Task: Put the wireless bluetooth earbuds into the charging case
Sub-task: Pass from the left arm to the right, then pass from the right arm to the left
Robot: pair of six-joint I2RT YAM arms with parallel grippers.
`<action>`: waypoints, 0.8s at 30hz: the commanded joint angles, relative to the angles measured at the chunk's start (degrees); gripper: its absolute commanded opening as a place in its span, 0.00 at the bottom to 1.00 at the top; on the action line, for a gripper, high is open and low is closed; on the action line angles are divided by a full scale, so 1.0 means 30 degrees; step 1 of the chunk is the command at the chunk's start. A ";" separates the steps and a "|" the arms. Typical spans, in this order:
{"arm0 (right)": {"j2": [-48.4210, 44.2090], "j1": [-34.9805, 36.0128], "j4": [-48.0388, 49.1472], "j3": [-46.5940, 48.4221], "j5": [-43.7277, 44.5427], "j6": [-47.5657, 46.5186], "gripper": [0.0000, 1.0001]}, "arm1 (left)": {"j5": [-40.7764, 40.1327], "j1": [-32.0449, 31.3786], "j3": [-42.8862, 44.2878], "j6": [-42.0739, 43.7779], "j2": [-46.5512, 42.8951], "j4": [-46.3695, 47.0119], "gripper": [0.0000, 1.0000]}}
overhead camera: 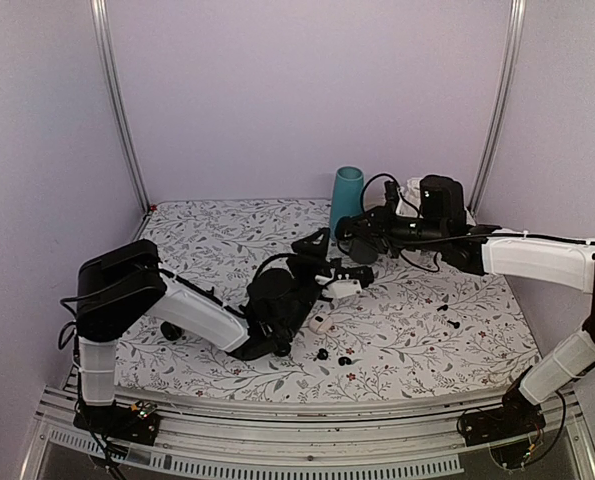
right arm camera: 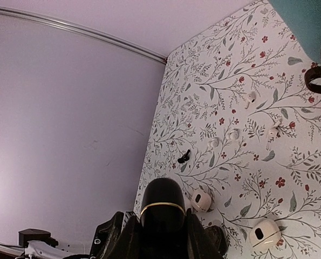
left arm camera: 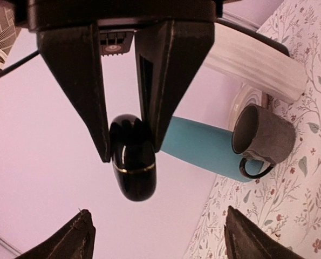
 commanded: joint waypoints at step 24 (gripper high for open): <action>-0.3398 -0.1596 -0.0494 -0.1454 0.2258 -0.5844 0.03 | 1.4296 0.3370 0.2640 -2.6356 -0.8238 -1.8849 0.91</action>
